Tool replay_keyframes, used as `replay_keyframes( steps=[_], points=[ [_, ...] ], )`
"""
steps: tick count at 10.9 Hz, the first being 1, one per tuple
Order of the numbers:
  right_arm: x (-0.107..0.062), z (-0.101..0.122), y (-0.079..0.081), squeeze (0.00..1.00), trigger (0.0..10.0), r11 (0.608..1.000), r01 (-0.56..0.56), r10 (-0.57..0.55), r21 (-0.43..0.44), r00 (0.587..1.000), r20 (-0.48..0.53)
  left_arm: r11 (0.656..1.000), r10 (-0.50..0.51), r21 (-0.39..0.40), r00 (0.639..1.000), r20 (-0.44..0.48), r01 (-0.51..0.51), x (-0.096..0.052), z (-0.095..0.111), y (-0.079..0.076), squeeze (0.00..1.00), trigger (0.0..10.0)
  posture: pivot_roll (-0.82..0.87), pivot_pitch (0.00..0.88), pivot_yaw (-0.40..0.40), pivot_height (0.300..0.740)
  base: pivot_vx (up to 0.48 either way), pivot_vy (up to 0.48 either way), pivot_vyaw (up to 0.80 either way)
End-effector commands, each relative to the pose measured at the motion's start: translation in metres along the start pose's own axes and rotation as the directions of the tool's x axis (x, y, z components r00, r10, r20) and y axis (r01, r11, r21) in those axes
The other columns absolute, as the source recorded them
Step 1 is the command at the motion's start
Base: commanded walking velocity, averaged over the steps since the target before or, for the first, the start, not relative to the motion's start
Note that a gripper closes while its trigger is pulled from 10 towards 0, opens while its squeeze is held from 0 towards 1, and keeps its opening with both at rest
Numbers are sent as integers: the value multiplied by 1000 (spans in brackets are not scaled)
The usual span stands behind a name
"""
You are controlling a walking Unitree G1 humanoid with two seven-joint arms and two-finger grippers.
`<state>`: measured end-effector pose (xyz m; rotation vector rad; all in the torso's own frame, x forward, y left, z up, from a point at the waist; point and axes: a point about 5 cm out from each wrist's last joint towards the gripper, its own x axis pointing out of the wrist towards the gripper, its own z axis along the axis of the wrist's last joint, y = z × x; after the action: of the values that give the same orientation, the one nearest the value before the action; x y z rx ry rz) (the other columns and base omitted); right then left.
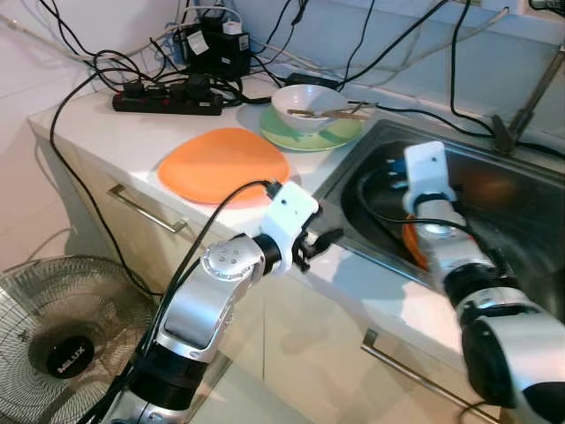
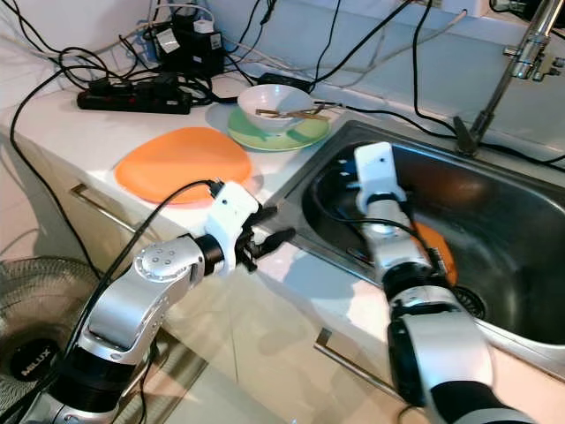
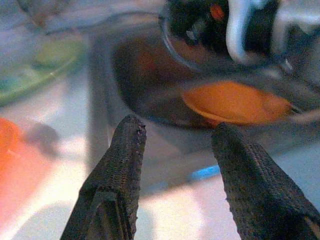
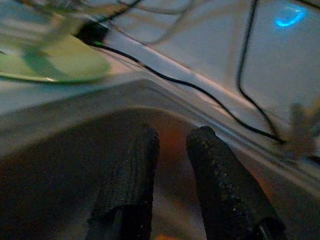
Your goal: Kitchen organization
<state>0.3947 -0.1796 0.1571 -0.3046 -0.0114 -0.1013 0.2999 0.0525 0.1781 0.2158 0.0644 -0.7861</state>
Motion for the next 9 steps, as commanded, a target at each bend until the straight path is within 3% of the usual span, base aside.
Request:
replay_keyframes(
  steps=[1, 2, 3, 4, 6, 9],
  points=[
    [0, 6, 1, 0, 10000, 996, -11, 8, 85, 999, 37, 993, 92, 69, 995, 30, -94, 0, 6, 11, 0, 10000, 240, 14, -36, 740, 0, 0, 0],
    [-1, 8, 7, 0, 10000, 985, -47, 39, 164, 998, 51, 971, 152, 180, 988, 26, -154, -2, 6, 19, 0, 10000, 237, 16, -36, 740, 0, 0, 0],
    [-4, 11, 21, 0, 10000, 961, -118, 101, 249, 992, 82, 918, 212, 338, 977, 18, -206, -5, 8, 25, 0, 10000, 238, 22, -37, 740, 0, 0, 0],
    [-9, 9, 34, 0, 10000, 932, -179, 157, 315, 983, 94, 874, 258, 424, 966, 6, -236, -14, 8, 34, 0, 10000, 243, 26, -37, 740, 0, 0, 0],
    [-13, 3, 43, 0, 10000, 901, -197, 179, 386, 980, 83, 765, 309, 605, 950, -42, -222, -28, 1, 45, 0, 10000, 251, 26, -38, 740, 0, 0, 0],
    [-15, 4, 51, 0, 10000, 886, -228, 211, 403, 974, 85, 687, 373, 700, 921, -109, -195, -42, -5, 56, 0, 10000, 266, 11, -43, 740, 0, 0, 0]
  ],
)
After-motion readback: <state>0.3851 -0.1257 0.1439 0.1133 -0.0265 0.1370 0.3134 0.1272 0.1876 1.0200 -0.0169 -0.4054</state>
